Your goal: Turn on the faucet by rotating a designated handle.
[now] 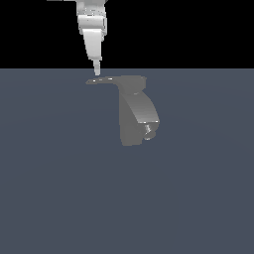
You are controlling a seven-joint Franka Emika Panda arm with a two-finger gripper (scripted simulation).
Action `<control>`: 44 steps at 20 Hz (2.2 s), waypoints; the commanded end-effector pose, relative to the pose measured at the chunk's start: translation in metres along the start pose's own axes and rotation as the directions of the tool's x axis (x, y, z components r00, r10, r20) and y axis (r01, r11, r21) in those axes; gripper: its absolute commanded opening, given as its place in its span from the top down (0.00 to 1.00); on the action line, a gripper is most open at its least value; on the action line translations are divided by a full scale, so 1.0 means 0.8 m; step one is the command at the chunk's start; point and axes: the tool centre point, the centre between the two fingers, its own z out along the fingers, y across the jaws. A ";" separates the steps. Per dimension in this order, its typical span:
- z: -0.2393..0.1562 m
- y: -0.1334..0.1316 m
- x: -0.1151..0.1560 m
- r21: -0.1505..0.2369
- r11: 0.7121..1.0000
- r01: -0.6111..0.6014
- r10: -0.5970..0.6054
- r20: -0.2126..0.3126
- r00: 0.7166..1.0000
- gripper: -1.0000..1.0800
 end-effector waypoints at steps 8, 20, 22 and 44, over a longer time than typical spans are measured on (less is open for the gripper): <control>0.028 -0.016 -0.009 0.002 0.997 -0.078 0.078 0.004 0.997 1.00; 0.030 0.002 -0.011 0.001 0.997 -0.080 0.080 0.004 0.997 1.00; 0.030 0.008 -0.012 0.001 0.997 -0.080 0.080 0.004 0.997 1.00; 0.030 0.085 -0.023 0.001 0.997 -0.080 0.080 0.004 0.997 1.00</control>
